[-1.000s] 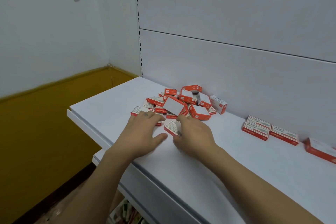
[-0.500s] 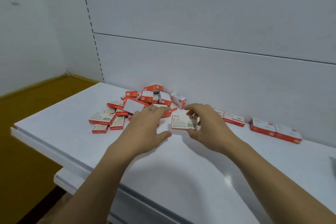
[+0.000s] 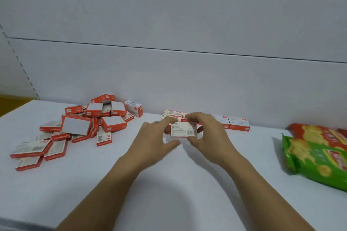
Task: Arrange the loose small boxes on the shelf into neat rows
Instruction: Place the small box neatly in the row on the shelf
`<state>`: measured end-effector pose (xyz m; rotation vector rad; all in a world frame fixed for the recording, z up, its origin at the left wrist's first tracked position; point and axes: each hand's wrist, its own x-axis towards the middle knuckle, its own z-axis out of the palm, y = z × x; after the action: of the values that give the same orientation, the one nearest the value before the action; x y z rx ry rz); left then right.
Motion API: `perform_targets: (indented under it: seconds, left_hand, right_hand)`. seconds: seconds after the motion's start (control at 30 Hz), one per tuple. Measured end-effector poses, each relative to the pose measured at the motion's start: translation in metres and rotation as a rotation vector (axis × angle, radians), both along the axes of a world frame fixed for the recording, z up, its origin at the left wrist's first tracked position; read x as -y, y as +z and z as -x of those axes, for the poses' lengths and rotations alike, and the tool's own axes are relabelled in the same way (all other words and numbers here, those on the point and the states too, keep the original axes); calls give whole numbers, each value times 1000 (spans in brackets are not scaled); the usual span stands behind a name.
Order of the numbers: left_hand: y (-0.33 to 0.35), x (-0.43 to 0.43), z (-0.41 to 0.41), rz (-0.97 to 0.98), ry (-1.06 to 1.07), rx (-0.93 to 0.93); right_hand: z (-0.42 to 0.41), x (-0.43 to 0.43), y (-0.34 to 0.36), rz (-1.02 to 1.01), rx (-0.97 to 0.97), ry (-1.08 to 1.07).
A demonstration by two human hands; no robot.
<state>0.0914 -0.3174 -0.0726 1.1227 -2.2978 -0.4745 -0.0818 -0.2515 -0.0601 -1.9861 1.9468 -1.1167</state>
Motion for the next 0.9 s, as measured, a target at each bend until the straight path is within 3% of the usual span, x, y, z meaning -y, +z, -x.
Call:
perform_targets:
  seconds: [0.2,0.4,0.77,0.9]
  left_hand:
    - [-6,-2,-8,-35,19,-211]
    - [-5,-2,-9,-54,3,-254]
    - [-10,-12,-5,132,-47,-222]
    - [-8,-10,-4,34,-68,-209]
  right_hand:
    - [-9,8,-7,96,36,-19]
    - [-14,6,-12,43,126,-77]
    - [-36,-3,-2,-143,575,-112]
    - [-30,-2,2,-262,1026,136]
